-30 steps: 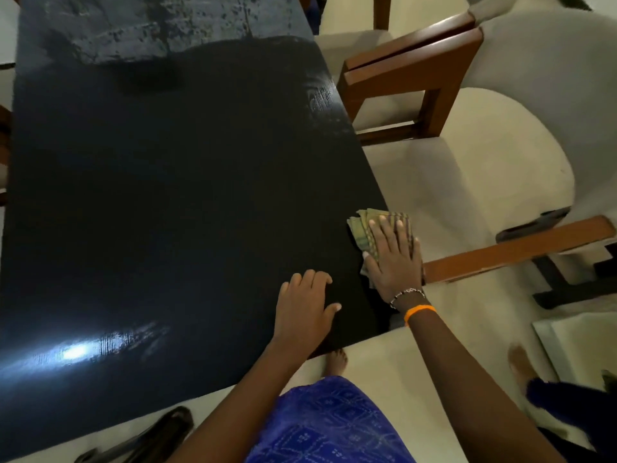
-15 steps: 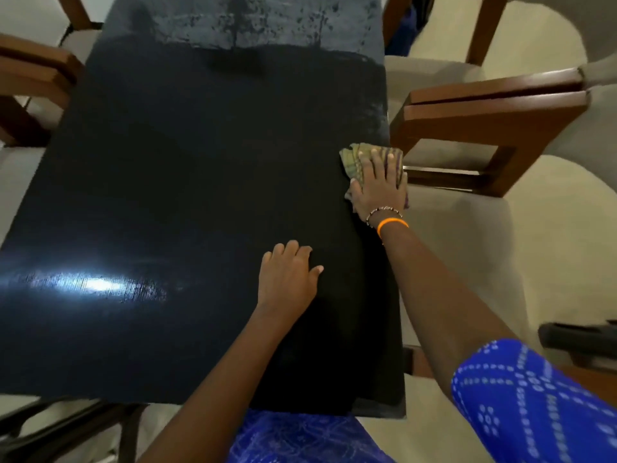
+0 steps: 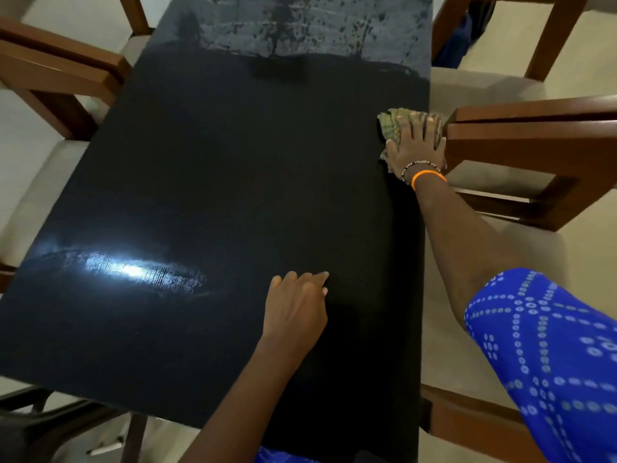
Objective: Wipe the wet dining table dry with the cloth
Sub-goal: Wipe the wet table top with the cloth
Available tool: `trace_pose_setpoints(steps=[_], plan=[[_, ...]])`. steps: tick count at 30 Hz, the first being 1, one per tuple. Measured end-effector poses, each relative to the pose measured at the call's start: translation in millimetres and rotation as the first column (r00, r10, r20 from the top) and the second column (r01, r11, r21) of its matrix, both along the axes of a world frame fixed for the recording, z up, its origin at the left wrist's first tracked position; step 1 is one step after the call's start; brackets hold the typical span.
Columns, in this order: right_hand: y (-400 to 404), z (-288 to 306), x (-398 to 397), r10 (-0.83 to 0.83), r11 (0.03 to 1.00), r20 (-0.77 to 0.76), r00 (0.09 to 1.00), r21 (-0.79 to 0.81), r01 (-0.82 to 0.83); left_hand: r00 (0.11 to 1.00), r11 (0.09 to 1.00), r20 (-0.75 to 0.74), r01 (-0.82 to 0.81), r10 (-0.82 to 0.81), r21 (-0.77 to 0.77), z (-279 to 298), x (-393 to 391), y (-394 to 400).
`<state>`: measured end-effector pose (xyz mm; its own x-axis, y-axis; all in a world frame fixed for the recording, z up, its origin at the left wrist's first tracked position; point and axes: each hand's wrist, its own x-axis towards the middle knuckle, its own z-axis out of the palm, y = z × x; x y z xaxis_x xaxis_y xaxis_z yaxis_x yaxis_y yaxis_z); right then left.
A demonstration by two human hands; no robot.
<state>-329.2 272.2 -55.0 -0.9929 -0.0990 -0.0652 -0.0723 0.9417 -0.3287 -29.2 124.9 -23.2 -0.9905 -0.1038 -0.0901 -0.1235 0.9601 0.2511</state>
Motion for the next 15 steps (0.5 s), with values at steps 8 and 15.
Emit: trace_pose_setpoints(steps=[8,15], plan=[[-1,-7,23,0.001,1.000,0.103,0.995,0.013,-0.002,0.991,0.998,0.132,-0.041,0.034,0.053,-2,0,-9],[21,0,204,0.126,0.987,0.100,0.987,0.087,-0.135,0.977,1.000,0.213,-0.008,0.004,0.018,4,-2,-2]])
